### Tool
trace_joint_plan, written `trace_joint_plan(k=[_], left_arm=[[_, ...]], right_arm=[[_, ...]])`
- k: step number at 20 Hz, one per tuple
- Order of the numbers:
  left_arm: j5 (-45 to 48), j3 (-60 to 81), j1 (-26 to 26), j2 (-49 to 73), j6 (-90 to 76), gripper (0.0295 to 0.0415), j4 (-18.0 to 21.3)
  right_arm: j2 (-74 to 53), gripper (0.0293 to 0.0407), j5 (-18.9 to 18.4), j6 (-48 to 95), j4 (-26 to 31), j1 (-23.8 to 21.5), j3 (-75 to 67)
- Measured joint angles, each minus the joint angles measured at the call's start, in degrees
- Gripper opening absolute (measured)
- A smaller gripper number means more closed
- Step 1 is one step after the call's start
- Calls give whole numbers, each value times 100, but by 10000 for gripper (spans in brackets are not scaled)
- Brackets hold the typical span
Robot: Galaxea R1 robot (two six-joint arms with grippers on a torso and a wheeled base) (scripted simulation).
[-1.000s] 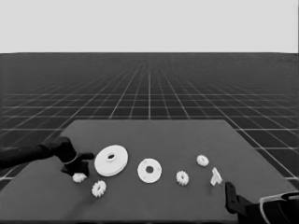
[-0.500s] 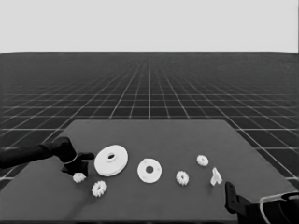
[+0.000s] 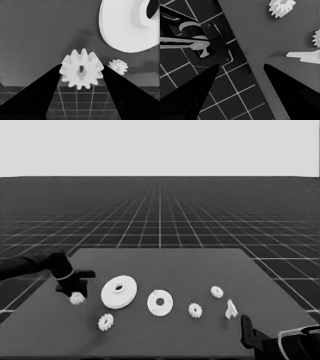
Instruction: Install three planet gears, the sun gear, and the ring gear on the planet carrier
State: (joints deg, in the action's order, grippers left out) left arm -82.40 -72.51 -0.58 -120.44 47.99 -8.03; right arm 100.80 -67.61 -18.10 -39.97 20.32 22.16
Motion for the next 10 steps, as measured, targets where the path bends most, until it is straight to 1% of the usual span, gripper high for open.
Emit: trace_joint_plan(k=[2, 3, 4, 5, 6, 7, 10], left_arm=[[-9, 1, 11, 1, 0, 312, 10], [-375, 1063, 8, -691, 2403, 313, -326], [-664, 1219, 3, -2227, 3740, 312, -380], [-758, 739, -2, -3327, 4158, 312, -347], [-767, 246, -5, -3966, 4210, 312, -321], [-759, -114, -7, -4323, 4172, 312, -307], [-741, -586, -11, -4704, 4073, 312, -291]], right_arm=[[0, 385, 0, 0, 0, 0, 0], [0, 385, 0, 0, 0, 0, 0], [0, 385, 0, 0, 0, 0, 0], [0, 385, 0, 0, 0, 0, 0], [0, 385, 0, 0, 0, 0, 0], [0, 385, 0, 0, 0, 0, 0], [0, 385, 0, 0, 0, 0, 0]])
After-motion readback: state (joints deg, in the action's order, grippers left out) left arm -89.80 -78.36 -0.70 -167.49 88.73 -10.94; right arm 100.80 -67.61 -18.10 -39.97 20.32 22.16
